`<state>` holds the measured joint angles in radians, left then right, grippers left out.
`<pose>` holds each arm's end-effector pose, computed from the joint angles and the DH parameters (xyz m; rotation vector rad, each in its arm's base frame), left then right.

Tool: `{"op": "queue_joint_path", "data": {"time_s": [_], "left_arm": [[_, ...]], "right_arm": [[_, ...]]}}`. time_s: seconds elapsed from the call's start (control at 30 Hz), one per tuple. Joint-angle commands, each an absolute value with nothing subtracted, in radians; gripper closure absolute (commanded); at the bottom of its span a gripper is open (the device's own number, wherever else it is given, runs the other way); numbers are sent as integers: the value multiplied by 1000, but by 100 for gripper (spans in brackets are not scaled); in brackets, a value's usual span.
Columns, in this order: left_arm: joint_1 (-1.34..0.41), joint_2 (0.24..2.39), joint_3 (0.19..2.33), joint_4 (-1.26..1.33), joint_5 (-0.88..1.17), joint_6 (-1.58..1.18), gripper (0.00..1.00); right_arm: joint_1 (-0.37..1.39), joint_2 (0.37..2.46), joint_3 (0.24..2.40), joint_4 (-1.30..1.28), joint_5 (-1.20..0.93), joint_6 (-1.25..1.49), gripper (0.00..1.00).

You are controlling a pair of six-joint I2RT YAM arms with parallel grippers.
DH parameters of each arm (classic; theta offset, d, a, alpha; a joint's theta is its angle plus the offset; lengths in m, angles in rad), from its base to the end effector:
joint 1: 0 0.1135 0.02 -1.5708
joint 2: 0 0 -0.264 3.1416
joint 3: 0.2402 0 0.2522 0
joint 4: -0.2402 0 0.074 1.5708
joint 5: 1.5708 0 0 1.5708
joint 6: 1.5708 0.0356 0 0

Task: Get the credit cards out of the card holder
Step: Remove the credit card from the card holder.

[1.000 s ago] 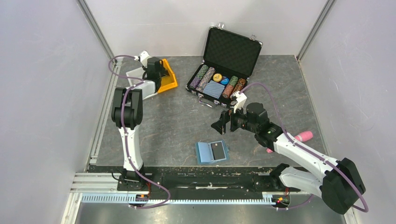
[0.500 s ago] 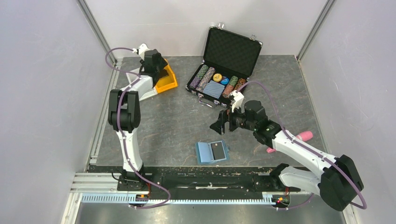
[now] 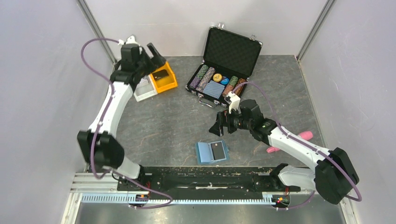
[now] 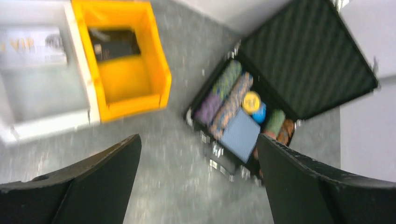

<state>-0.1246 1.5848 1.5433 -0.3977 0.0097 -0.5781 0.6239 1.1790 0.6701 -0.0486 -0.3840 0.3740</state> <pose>0.3672 -0.0463 0.3807 -0.4524 1.9890 -0.4551 0.1977 0.1587 0.2339 -0.5179 2.1882 0.9753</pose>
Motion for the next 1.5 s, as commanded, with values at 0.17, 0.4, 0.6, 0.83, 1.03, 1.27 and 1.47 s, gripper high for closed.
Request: {"op": "queue_joint_path", "data": {"time_s": [0.17, 0.4, 0.6, 0.83, 1.03, 1.27, 1.47], "left_arm": [[-131, 1098, 1100, -642, 259, -539, 0], [-132, 877, 838, -659, 417, -558, 1], [-167, 890, 729, -632, 486, -559, 5], [-294, 993, 739, -612, 437, -593, 7], [-431, 1031, 654, -487, 367, -700, 8], [-510, 1080, 645, -403, 367, -719, 13], [-545, 1098, 645, -288, 450, -756, 25]], "right_arm": [[623, 1181, 622, -100, -355, 363, 5], [622, 1187, 595, -117, -264, 377, 7], [627, 1179, 576, -106, -218, 412, 10], [632, 1150, 525, -64, -261, 422, 14], [641, 1137, 491, -24, -305, 420, 19], [664, 1110, 462, 57, -312, 466, 38], [676, 1128, 453, 110, -328, 529, 43]]}}
